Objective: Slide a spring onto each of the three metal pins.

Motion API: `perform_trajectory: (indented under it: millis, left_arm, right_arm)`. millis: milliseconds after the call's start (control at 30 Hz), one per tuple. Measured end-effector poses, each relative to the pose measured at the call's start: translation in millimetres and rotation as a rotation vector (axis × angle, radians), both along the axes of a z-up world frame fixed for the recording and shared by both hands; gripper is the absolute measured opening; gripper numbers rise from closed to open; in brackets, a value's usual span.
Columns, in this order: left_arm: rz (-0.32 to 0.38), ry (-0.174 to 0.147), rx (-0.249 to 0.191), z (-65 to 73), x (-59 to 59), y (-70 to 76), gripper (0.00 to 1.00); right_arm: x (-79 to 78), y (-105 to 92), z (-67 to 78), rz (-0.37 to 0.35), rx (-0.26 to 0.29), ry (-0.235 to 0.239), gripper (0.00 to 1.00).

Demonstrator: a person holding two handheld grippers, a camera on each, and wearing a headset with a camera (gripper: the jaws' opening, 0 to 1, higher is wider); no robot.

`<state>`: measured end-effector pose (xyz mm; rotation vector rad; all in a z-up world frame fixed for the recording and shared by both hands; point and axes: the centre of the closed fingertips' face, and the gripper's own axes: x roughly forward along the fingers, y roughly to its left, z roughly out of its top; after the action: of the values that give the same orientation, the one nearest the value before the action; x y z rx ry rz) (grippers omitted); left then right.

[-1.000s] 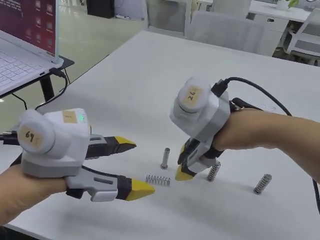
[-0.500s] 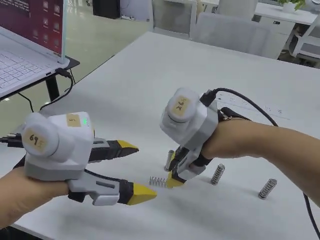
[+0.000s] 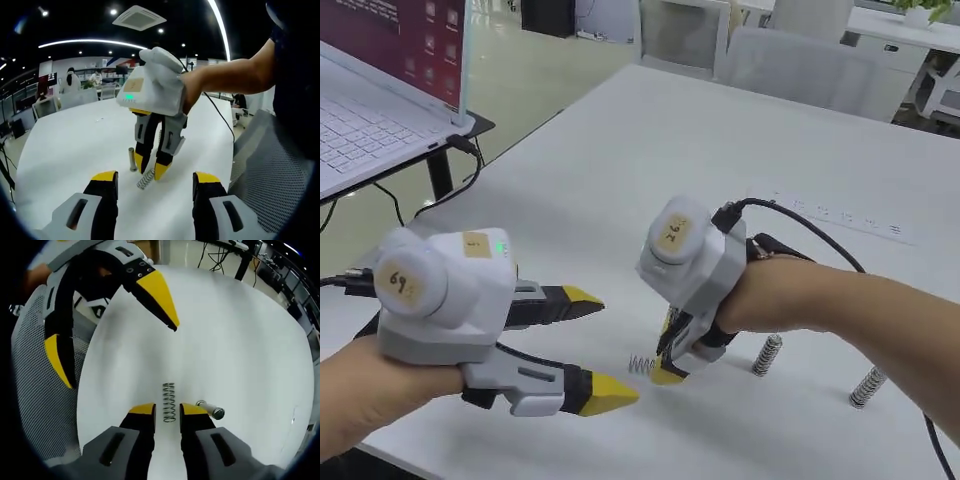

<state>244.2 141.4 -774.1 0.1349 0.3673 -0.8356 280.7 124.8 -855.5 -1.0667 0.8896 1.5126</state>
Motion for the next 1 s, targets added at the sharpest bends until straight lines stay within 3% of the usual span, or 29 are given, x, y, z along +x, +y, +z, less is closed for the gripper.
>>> perform_trajectory:
  millis: [367, 733, 1000]
  left_arm:
    - [-0.004, 0.005, 0.003, -1.6, -1.4, -0.1, 0.54]
    - [-0.002, 0.008, 0.001, -3.7, 0.4, 0.6, 0.53]
    - [-0.012, 0.015, 0.011, -7.2, 0.1, 1.2, 0.52]
  right_arm:
    - [-2.9, 0.1, -7.7, 0.017, -0.022, -0.003, 0.15]
    - [-1.0, 1.7, -7.5, 0.043, -0.025, -0.039, 0.08]
    - [-1.5, 2.2, -2.2, 0.047, -0.019, -0.035, 0.08]
